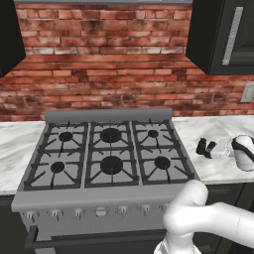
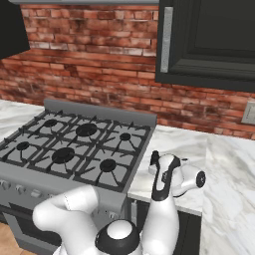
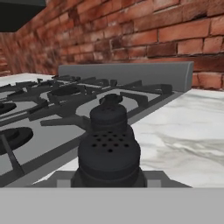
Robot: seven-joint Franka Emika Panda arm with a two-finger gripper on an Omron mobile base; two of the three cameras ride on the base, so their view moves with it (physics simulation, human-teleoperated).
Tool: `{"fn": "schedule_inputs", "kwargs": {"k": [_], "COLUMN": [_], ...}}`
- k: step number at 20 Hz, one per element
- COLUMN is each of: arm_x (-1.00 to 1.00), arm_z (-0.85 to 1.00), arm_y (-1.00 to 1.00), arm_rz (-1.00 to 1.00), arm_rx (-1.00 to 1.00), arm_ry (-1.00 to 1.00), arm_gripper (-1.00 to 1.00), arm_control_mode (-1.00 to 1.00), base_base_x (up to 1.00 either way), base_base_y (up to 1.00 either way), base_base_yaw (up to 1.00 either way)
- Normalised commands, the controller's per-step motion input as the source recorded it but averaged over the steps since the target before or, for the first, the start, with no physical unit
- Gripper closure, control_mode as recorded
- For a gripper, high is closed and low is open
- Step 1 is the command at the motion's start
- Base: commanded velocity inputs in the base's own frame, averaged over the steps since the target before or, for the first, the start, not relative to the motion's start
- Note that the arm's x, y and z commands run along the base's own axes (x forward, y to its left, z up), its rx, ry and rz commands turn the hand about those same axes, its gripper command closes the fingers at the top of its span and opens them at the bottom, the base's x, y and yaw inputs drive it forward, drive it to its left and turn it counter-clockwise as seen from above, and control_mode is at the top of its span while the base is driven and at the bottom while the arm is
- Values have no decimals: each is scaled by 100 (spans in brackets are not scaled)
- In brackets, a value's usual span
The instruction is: Take 2 condiments from the cabinet and move them on the counter near the stove.Make sure the condiments are lined up with each other, next to each other.
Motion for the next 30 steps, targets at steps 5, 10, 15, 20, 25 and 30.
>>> {"fn": "schedule_inputs", "kwargs": {"k": [5, 10, 15, 20, 25, 30], "arm_x": [0, 0, 0, -18, -28, -34], "arm_z": [0, 0, 0, 0, 1, 15], "arm_y": [0, 0, 0, 0, 0, 0], "arm_rz": [0, 0, 0, 0, 0, 0], "arm_rx": [0, 0, 0, 0, 0, 0], "arm_ry": [0, 0, 0, -1, -2, -3], "arm_gripper": [-100, -100, -100, -100, -100, -100], "arm_control_mode": [-100, -100, -100, -100, -100, -100], "base_base_x": [0, 0, 0, 0, 0, 0], "base_base_y": [0, 0, 0, 0, 0, 0], "base_base_yaw": [0, 0, 0, 0, 0, 0]}}
